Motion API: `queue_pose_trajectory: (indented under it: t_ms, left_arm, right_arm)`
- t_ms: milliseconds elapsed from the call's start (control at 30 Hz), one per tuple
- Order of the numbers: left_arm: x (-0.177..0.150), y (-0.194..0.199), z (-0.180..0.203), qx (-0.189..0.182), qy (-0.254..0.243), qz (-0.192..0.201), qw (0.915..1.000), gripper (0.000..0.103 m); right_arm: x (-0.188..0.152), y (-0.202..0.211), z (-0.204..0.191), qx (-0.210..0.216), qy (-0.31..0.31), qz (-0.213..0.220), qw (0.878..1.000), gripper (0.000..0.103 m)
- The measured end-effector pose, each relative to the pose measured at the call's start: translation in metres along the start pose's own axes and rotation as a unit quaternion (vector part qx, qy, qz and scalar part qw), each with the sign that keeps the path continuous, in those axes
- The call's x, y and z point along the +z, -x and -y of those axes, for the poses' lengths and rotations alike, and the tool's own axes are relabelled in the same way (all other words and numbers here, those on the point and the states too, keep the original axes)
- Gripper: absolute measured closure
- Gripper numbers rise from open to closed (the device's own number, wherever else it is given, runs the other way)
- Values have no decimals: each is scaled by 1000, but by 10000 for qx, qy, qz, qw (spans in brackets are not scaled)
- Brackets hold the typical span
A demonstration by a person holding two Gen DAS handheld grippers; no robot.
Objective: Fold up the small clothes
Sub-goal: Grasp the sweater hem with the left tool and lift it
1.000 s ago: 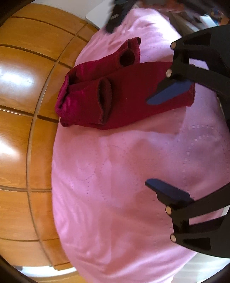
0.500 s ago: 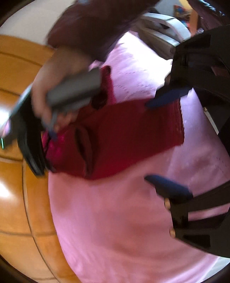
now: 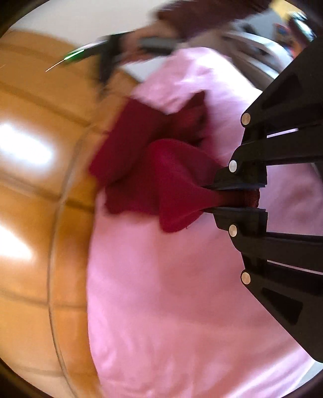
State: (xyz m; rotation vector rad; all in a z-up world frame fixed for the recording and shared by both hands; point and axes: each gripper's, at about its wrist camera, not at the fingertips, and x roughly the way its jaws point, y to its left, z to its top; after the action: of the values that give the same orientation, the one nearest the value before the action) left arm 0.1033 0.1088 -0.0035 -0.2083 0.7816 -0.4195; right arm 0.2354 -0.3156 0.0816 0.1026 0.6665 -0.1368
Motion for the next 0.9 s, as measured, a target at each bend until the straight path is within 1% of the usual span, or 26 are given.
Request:
queue_pose_trajectory:
  t_ms: [33,67,100,133,167,200,233,267,300,333,367,400,433,467,500,567,600,667,700,733,767,800,833,867,900]
  left_arm:
    - [13,10,-13,34,205,163,9997,95]
    - [24,18,-24,33,388,306,9988,95]
    - [33,24,-35,37,515,411,9978,95]
    - [46,32,-45,154,572,563,9967,95]
    - [52,35,-47,273,557,663,9959,95]
    - [60,39,-52,352,566,749,9950,95]
    - [70,42,-58,404,632,843,9936,95]
    - [77,42,-62,478,681,889,9926,95]
    - [79,43,-62,540,712,913,9918,95]
    - [85,43,-67,614,765,930,9908,95]
    - [93,43,-75,675,908,953,9890,95]
    - [92,45,-79,678,981,973,9881,95]
    - [97,45,-83,713,1034,1007,9870,95]
    - [99,44,-80,782,978,1023,9868,95]
    - [100,44,-77,856,861,1035,9872,95]
    - [97,43,-67,848,690,1058,9884,95]
    - [98,42,-63,824,639,1067,9888,95]
    - [91,45,-53,817,481,1119,9892,95]
    - [87,47,-49,770,431,1147,9895,95]
    - [86,47,-46,736,404,1151,9898,95]
    - [82,48,-42,670,343,1153,9905,95]
    - [79,49,-37,626,291,1150,9910,95]
    - [75,50,-32,554,224,1142,9917,95]
    - [71,51,-28,471,167,1134,9923,95]
    - [69,51,-23,409,125,1126,9927,95]
  right_arm:
    - [4,-1,26,-270,-163,1,9995,103]
    - [5,-3,42,-428,-275,-30,9987,103]
    - [5,-7,61,-467,-406,-150,9980,102]
    - [4,-10,68,-429,-489,-236,9976,99]
    - [1,-13,71,-376,-540,-305,9974,91]
    - [-6,-16,68,-255,-482,-359,9979,67]
    - [-11,-18,62,-104,-427,-367,9984,51]
    - [-16,-17,56,20,-416,-350,9985,33]
    - [-23,-20,44,228,-387,-333,9984,32]
    - [-25,-27,27,350,-324,-378,9981,32]
    - [-29,-29,17,480,-270,-442,9975,32]
    - [-33,-35,0,735,-265,-541,9955,29]
    - [-36,-29,-10,938,-307,-625,9932,26]
    - [-38,-33,-23,1224,-394,-746,9889,22]
    - [-37,-37,-41,1540,-478,-845,9833,22]
    - [-33,-40,-73,1881,-464,-869,9772,20]
    - [-28,-41,-94,2198,-490,-920,9700,19]
    - [-24,-43,-125,2624,-578,-1161,9562,18]
    - [-21,-46,-145,2791,-593,-1327,9492,15]
    - [-20,-47,-163,2782,-491,-1433,9485,13]
    - [-19,-51,-175,2696,-314,-1501,9507,13]
    - [-21,-56,-191,2552,-84,-1534,9546,13]
    - [-24,-61,-208,2342,209,-1496,9604,18]
    - [-28,-66,-220,2121,547,-1511,9639,55]
    - [-34,-73,-230,1817,882,-1616,9660,101]
